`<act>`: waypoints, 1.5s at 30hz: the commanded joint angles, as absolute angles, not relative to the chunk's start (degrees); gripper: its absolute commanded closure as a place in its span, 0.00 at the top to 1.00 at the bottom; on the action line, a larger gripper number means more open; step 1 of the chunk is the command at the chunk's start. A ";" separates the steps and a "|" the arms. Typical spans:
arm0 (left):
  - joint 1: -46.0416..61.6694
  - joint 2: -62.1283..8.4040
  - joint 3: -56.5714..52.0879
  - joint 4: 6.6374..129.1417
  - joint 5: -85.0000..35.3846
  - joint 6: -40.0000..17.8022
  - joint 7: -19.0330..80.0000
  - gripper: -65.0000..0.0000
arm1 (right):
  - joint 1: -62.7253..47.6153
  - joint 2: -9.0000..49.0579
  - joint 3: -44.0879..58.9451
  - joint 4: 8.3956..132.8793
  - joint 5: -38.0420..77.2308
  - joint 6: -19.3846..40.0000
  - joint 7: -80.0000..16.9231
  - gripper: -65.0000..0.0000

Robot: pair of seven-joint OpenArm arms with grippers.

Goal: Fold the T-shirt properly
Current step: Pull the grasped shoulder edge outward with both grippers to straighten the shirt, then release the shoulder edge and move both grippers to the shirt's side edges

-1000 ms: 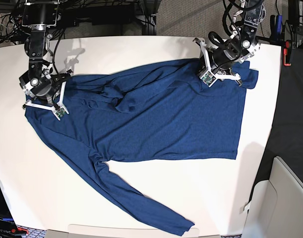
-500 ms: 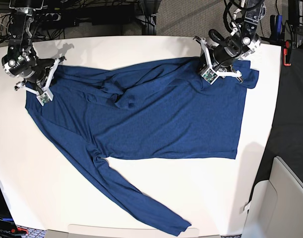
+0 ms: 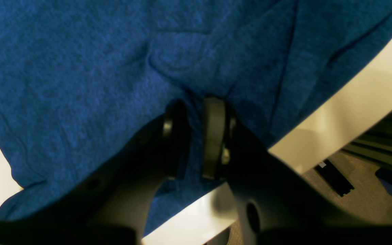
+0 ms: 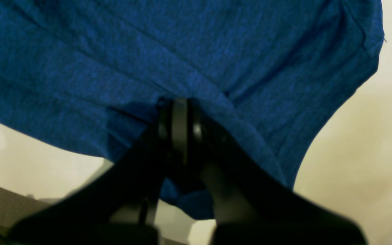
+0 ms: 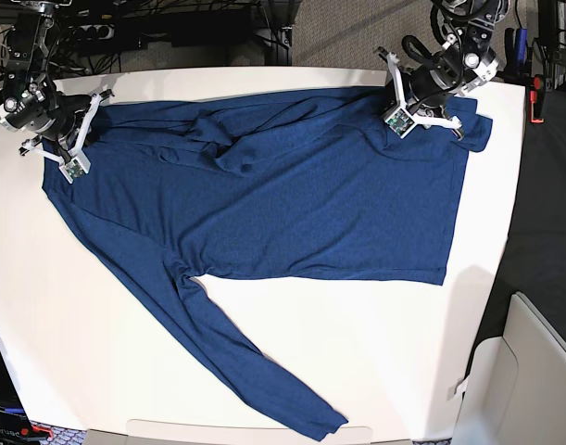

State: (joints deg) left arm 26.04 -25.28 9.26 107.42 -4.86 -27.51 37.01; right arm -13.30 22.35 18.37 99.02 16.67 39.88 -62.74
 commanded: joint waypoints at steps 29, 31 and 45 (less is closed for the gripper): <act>0.66 -17.71 -4.00 100.62 -3.47 -27.74 42.95 0.26 | -0.92 17.71 23.34 108.09 18.86 40.00 -69.49 0.01; -4.00 -17.01 -4.70 96.22 -4.62 -27.82 44.62 0.35 | 0.13 17.71 23.34 107.91 18.86 40.00 -69.49 0.01; -19.65 -16.84 -4.70 68.09 -12.44 -27.82 38.29 0.58 | 4.53 18.07 40.13 105.71 19.21 40.00 -69.49 0.01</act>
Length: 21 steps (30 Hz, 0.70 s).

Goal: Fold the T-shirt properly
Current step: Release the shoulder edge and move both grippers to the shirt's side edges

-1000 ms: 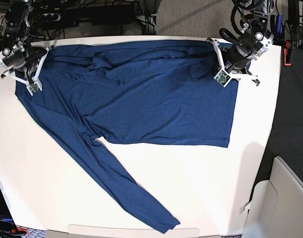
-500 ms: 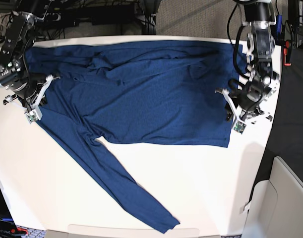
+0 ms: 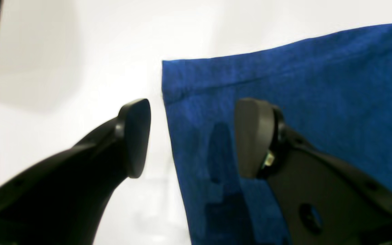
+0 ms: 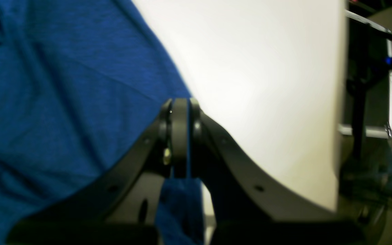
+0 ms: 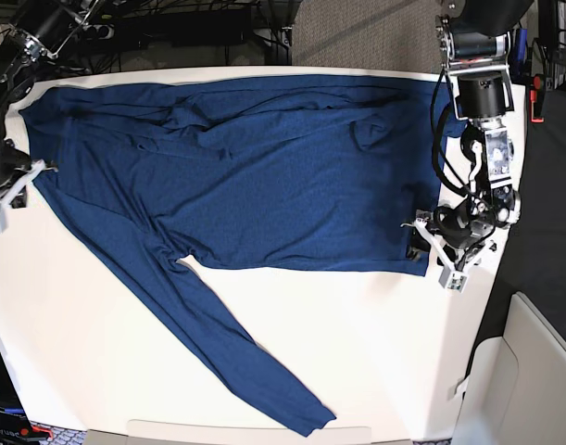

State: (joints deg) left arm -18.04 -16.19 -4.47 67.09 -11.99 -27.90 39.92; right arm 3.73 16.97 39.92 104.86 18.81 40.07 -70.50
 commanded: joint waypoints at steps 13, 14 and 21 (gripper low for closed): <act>-25.80 -16.66 -4.26 51.47 -21.41 -27.91 35.82 0.58 | 6.64 17.80 40.92 104.40 18.95 40.00 -69.49 0.01; -25.54 -16.66 -4.18 51.47 -21.93 -28.09 35.91 0.57 | 7.08 17.80 40.92 104.04 18.95 40.00 -69.49 0.01; -25.36 -15.96 -4.00 51.47 -22.11 -32.31 36.97 0.18 | 10.15 17.71 40.92 101.14 18.95 40.00 -69.49 0.01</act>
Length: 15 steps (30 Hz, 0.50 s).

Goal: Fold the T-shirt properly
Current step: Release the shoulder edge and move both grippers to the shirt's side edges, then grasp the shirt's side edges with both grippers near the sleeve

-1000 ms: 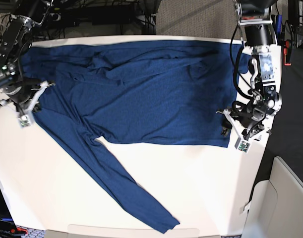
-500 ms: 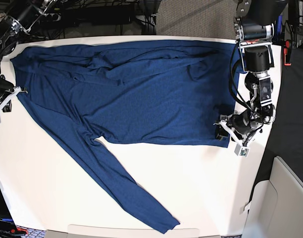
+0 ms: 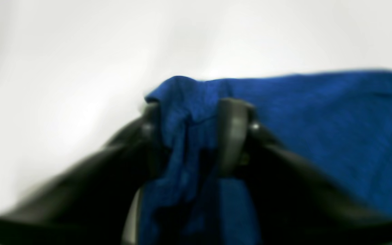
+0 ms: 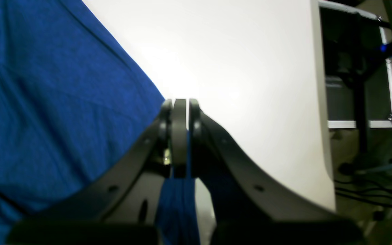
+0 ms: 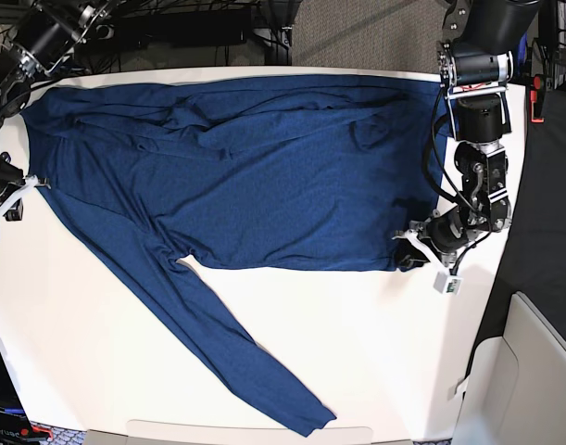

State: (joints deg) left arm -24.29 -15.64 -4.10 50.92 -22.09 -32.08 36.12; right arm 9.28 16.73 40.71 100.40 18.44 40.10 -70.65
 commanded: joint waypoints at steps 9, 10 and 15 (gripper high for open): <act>-23.96 -16.22 -4.53 59.47 -22.11 -32.22 41.10 0.04 | 18.68 16.48 40.57 86.73 14.64 40.00 -69.32 0.01; -23.34 -16.31 -4.53 61.23 -22.11 -32.22 41.71 0.04 | 20.18 16.40 40.40 84.35 13.49 40.00 -69.32 0.01; -20.26 -16.22 -4.53 69.67 -21.93 -32.22 44.97 0.04 | 26.59 15.60 34.95 76.00 12.79 40.00 -68.79 0.01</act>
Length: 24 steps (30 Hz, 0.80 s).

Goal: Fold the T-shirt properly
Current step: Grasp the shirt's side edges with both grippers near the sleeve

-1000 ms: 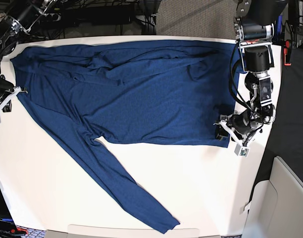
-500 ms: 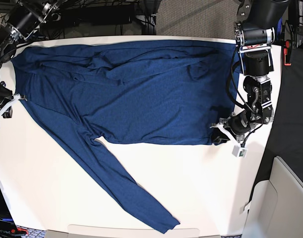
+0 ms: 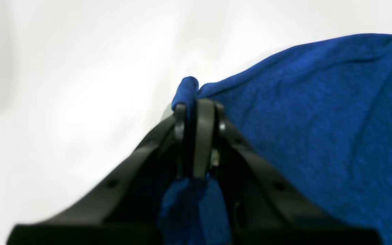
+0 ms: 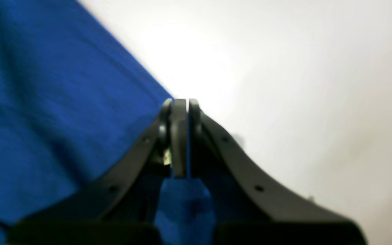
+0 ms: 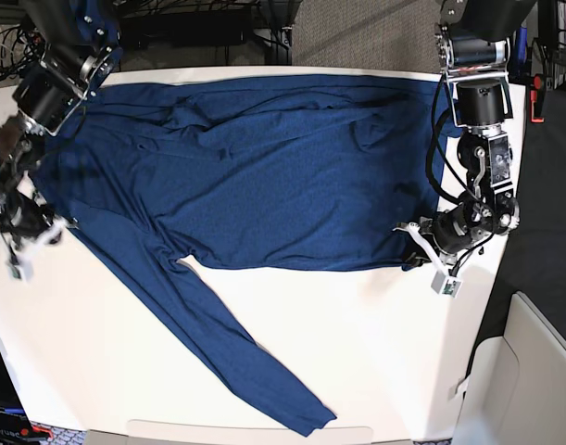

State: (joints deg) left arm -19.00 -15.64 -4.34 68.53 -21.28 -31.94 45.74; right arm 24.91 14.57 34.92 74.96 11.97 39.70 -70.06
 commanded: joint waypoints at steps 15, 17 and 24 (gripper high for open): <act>-16.40 -16.13 -4.62 75.74 -21.93 -32.13 46.11 0.04 | 38.64 15.78 11.82 58.07 12.62 14.73 -50.24 0.01; -16.40 -16.22 -4.62 75.74 -21.93 -32.13 46.02 0.04 | 39.52 15.96 10.95 57.36 12.09 12.97 -49.10 0.01; -16.40 -16.22 -4.62 75.74 -21.93 -32.13 45.93 0.04 | 41.01 16.48 6.55 54.46 7.87 14.55 -48.84 0.36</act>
